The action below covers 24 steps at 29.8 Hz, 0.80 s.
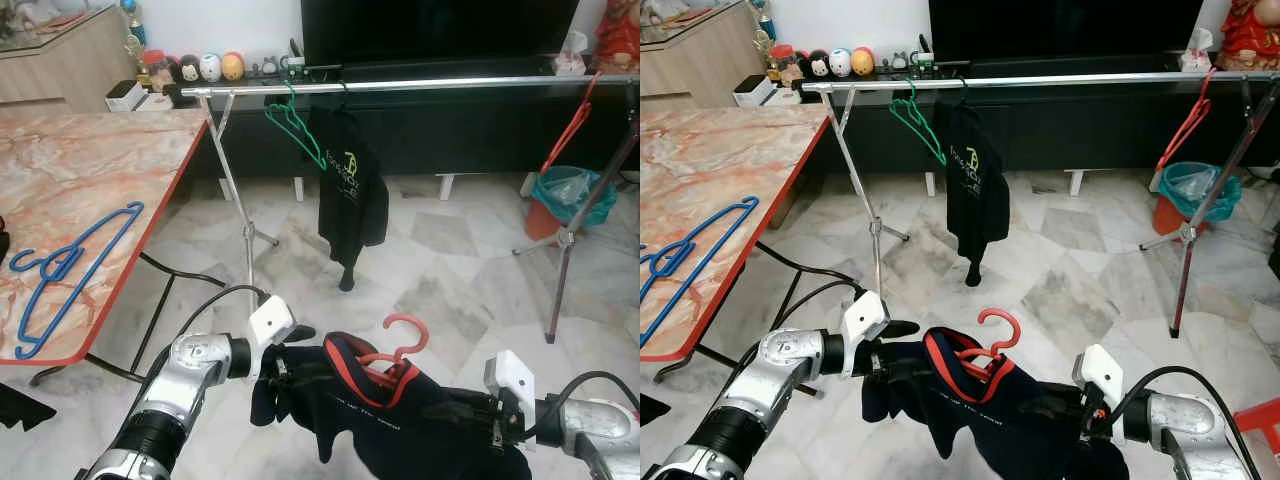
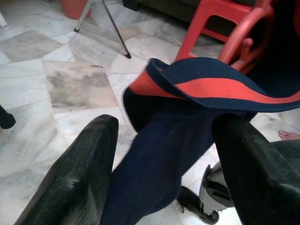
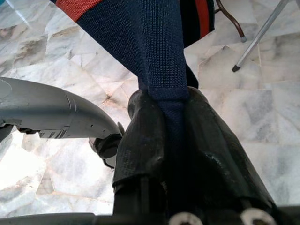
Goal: Hang hanger
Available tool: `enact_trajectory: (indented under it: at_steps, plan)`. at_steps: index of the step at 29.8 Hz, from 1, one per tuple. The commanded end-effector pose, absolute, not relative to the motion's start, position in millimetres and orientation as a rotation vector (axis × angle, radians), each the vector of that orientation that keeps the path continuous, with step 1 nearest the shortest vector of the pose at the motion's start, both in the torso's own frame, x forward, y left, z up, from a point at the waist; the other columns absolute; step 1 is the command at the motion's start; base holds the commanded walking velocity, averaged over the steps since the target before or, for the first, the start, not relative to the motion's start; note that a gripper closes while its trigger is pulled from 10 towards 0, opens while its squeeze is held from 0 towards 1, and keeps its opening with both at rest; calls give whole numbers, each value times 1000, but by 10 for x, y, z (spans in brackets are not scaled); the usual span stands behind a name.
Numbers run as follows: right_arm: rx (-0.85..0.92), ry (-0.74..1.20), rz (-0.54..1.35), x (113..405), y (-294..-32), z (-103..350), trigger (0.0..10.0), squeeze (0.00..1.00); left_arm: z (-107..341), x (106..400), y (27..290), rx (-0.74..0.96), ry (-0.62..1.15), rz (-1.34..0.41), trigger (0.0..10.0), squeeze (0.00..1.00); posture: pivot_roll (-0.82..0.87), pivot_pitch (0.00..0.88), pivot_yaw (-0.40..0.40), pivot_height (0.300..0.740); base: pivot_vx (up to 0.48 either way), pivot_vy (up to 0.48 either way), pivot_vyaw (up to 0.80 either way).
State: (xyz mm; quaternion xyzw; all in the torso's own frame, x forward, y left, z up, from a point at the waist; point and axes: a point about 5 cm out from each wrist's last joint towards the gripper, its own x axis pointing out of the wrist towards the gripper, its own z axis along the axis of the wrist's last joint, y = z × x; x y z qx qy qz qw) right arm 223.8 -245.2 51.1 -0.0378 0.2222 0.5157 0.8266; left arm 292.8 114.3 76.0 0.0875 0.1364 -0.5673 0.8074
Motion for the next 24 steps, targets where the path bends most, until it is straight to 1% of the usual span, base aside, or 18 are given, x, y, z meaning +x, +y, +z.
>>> enact_trajectory:
  at_steps: [1, 14, 24]
  plan:
    - [-94, 417, 1111, 2300, -2415, 611, 10000, 0, 749, 2909, 1172, 206, 311, -1224, 0, 0, -82, 0, 41, 740, 0, 0, 0]
    - [-96, 411, 1114, 2342, -2373, 614, 10000, 0, 823, 2932, 1184, 169, 291, -1215, 0, 0, -72, 0, 40, 740, 0, 0, 0]
    - [-91, 411, 1123, 2327, -2342, 603, 10000, 0, 859, 2913, 1153, 130, 288, -1243, 0, 0, -73, 0, 39, 740, 0, 0, 0]
